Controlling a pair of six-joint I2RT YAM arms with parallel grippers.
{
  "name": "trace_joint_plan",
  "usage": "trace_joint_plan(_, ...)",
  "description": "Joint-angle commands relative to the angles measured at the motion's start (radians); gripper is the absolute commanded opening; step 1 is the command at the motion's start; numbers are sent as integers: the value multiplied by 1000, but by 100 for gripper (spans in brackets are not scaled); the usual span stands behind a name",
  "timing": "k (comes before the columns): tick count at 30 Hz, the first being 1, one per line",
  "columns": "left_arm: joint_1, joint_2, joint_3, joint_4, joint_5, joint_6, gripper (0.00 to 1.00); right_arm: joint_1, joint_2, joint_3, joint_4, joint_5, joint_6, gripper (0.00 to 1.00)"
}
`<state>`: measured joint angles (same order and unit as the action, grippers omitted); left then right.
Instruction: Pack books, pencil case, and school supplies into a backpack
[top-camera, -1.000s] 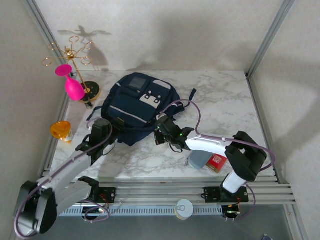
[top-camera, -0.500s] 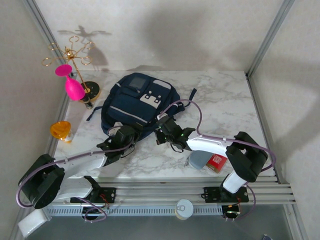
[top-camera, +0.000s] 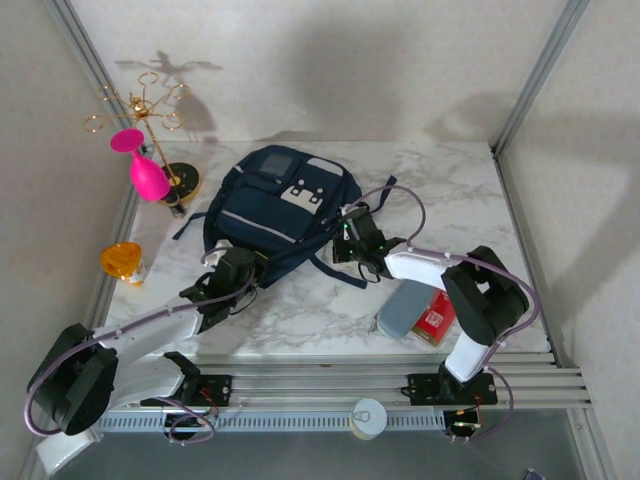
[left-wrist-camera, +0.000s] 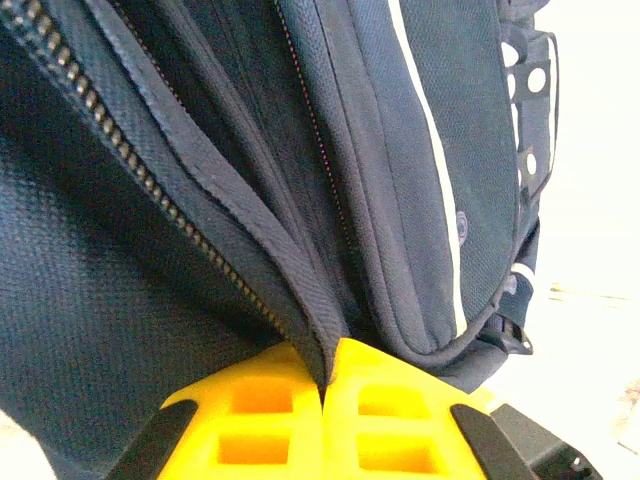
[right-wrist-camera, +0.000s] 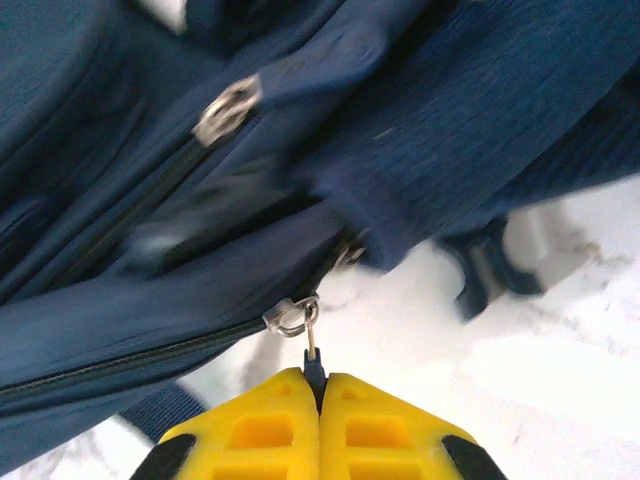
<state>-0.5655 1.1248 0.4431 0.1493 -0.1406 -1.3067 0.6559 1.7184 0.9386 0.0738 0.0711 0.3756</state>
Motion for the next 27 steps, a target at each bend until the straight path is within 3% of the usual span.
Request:
trace_joint_plan(1,72,-42,-39,-138,-107,91,0,-94,29,57,-30,244,-6,0)
trace_joint_plan(4,91,-28,-31,-106,-44,128,0,-88,37,93,-49,187,-10,0)
trace_joint_plan(7,93,-14,2,-137,-55,151,0,-82,-2,69,-54,140,-3,0)
trace_joint_plan(10,93,-5,17,-119,-25,179,0,-82,-72,29,-61,18,-26,0)
trace_joint_plan(14,92,26,42,-100,49,217,0,-98,-181,-11,-101,-125,-4,36)
trace_joint_plan(19,61,63,47,-56,121,254,0,-146,-128,88,-202,-232,148,57)
trace_joint_plan(21,39,73,56,-58,128,271,0,-145,-61,162,-227,-249,183,61)
trace_joint_plan(27,-25,79,86,-106,123,323,0,-120,105,369,-300,-180,238,59)
